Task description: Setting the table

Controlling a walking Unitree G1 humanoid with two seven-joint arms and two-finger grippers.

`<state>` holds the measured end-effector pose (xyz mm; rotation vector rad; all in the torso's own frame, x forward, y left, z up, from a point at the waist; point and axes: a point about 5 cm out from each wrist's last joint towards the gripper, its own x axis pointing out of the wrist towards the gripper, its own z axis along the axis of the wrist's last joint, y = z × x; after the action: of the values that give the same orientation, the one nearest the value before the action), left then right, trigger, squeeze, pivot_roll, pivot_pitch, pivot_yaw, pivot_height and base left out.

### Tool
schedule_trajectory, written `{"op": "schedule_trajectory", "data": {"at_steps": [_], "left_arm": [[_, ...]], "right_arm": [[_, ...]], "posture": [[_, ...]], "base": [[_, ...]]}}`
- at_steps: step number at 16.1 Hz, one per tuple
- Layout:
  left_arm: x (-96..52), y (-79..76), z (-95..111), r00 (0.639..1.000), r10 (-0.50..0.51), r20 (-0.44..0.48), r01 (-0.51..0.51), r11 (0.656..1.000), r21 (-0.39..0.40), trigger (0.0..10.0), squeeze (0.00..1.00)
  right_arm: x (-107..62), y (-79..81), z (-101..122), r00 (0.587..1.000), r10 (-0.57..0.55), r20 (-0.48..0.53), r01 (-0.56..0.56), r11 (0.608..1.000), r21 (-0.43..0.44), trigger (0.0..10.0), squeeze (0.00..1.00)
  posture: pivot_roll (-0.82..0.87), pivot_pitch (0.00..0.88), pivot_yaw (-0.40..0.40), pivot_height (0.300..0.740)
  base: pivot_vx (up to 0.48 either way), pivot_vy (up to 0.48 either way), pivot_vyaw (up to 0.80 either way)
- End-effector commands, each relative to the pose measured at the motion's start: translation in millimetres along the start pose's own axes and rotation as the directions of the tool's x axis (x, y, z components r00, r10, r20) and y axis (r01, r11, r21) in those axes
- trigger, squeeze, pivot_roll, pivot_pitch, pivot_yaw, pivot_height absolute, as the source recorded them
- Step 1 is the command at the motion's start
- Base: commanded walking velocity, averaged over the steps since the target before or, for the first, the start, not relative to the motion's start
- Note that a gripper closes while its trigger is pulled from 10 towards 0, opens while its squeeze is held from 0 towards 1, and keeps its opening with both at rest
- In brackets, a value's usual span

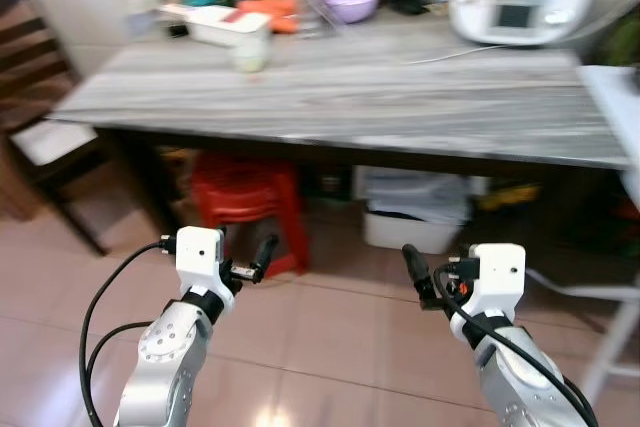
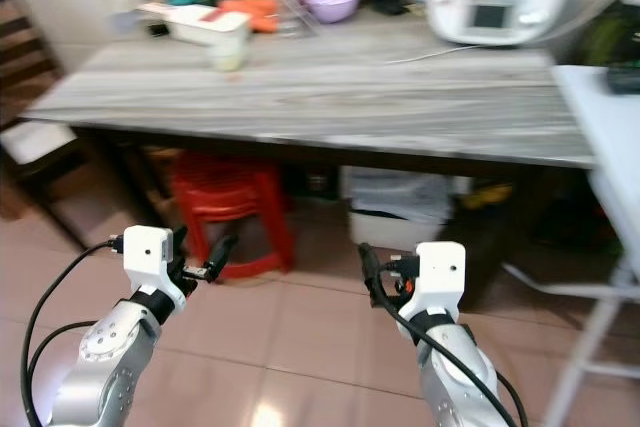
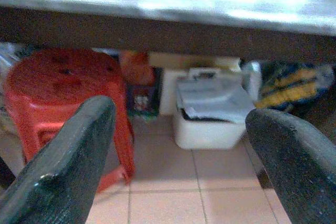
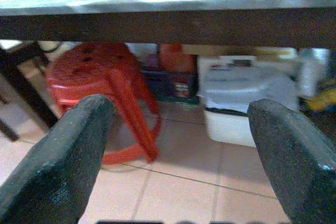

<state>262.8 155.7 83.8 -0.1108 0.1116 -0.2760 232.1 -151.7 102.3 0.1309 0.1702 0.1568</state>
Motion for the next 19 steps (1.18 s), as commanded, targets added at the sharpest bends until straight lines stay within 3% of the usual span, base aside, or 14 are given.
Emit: {"op": "schedule_trajectory", "data": {"at_steps": [1, 4, 8, 12, 19], "left_arm": [[0.3, 2.2, 5.2, 1.000, 0.010, 0.015, -0.010, 1.000, 0.005, 10.0, 0.00], [-2.5, 1.4, 32.9, 0.993, 0.029, 0.118, -0.028, 1.000, -0.011, 10.0, 0.00], [-11.2, 2.2, 38.2, 0.991, 0.046, 0.126, -0.044, 0.999, -0.020, 10.0, 0.00], [-13.9, 0.9, 35.1, 0.993, 0.046, 0.104, -0.044, 0.999, -0.026, 10.0, 0.00], [-11.4, -0.4, 36.1, 0.995, 0.035, 0.096, -0.033, 0.999, -0.023, 10.0, 0.00]], "right_arm": [[-1.3, 1.8, 4.3, 1.000, 0.004, 0.016, -0.004, 1.000, 0.001, 10.0, 0.00], [-4.9, -0.8, 35.5, 0.989, -0.035, 0.147, 0.043, 0.998, -0.051, 10.0, 0.00], [-11.5, 0.3, 56.1, 0.974, -0.047, 0.220, 0.070, 0.993, -0.100, 10.0, 0.00], [-14.4, -0.6, 56.7, 0.974, -0.067, 0.216, 0.090, 0.991, -0.098, 10.0, 0.00], [-12.7, 1.3, 54.3, 0.979, -0.057, 0.197, 0.077, 0.993, -0.092, 10.0, 0.00]], "posture": [[-0.11, 0.088, 0.046, 0.740], [-0.11, 0.088, 0.046, 0.740], [-0.11, 0.097, 0.047, 0.740], [-0.11, 0.096, 0.048, 0.740], [-0.11, 0.095, 0.046, 0.740]], "base": [[0.000, -0.255, -0.59], [0.000, -0.322, 0.00], [0.000, -0.322, 0.00], [0.000, -0.327, 0.00], [0.000, -0.325, -0.71]]}}
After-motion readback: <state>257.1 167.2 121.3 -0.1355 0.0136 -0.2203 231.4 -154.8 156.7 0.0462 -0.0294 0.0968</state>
